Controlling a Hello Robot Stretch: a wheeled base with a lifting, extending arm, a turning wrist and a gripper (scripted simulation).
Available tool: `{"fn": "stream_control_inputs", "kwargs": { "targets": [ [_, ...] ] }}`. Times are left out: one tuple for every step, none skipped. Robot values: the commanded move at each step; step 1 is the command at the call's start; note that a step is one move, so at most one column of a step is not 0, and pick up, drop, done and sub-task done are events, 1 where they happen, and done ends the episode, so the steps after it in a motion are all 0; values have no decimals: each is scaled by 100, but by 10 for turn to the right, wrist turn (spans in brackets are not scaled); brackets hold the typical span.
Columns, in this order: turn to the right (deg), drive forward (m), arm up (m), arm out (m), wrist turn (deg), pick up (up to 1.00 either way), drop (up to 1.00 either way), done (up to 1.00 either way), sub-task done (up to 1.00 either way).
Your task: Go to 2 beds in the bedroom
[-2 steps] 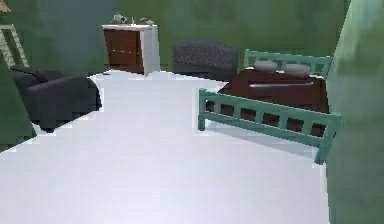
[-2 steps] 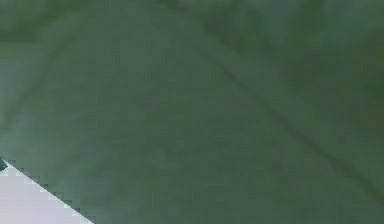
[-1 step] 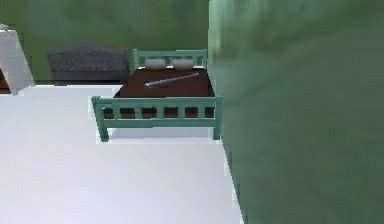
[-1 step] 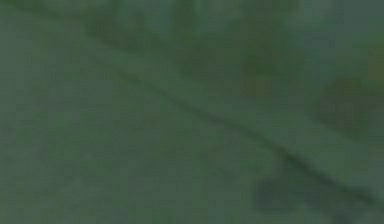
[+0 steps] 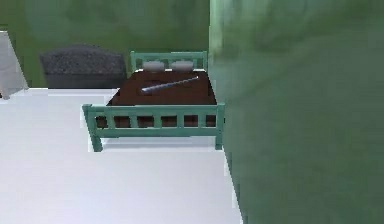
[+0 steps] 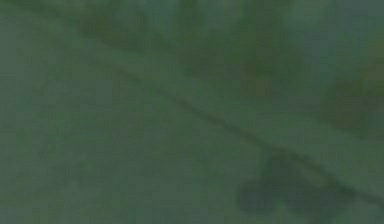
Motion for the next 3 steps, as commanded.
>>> {"fn": "stream_control_inputs", "kwargs": {
  "targets": [
    [-330,0,0,0,0,0,0,0,0],
    [0,40,0,0,0,0,0,0,0],
    [270,0,0,0,0,0,0,0,0]
  ]
}}
